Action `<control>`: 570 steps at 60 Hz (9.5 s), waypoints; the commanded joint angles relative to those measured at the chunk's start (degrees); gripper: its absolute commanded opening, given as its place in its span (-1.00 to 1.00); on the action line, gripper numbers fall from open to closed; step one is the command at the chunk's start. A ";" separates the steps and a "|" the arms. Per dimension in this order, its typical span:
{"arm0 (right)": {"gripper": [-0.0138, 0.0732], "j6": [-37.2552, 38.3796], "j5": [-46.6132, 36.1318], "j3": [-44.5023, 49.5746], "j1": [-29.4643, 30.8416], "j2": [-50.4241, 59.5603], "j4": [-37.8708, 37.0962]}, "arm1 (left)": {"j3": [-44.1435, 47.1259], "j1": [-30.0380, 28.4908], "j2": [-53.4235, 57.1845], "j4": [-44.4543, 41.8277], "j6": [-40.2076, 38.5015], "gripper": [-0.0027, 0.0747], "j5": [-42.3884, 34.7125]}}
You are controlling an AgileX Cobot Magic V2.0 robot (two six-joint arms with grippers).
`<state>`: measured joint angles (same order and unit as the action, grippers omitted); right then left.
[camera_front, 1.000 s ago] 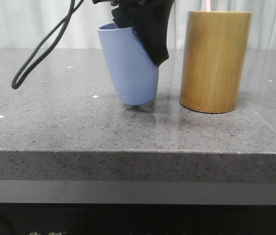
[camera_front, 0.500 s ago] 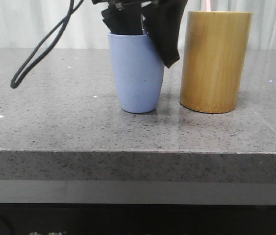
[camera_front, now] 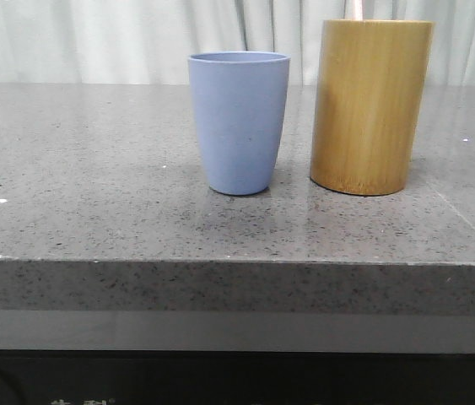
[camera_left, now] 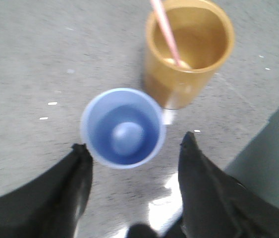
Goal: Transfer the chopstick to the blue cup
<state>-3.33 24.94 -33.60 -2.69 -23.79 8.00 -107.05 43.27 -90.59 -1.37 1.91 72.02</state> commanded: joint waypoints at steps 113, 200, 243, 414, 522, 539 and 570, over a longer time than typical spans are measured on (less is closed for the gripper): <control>0.55 -0.84 -15.62 -26.08 -17.26 -42.58 3.50 | 81.85 -35.74 89.11 -3.09 -4.82 -0.98 -42.06; -0.96 -0.78 -38.56 -34.81 -32.87 -44.13 0.13 | 81.89 -35.74 89.11 -3.09 -4.82 -0.98 -41.87; -0.59 -0.78 -41.71 -30.54 -35.66 -57.73 3.58 | 81.89 -35.74 89.11 -3.09 -4.82 -0.98 -41.82; -0.96 -1.87 -11.98 13.40 -2.75 18.66 2.43 | 81.98 -35.74 89.11 -3.09 -4.82 -0.98 -41.73; -0.96 -1.87 -11.94 13.40 -2.75 18.60 2.43 | 107.52 -41.05 92.18 4.56 -4.82 -0.98 -71.55; -0.96 -1.35 -13.42 16.13 -2.69 18.65 -0.51 | 107.52 -41.05 92.18 4.56 -4.82 -0.98 -71.55; -0.96 2.36 -20.96 34.93 1.00 25.60 -4.15 | 107.52 -41.05 92.18 4.56 -4.82 -0.98 -71.55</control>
<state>-1.03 8.39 1.42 -2.04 0.52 4.52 0.14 2.45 0.29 2.63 -2.49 5.27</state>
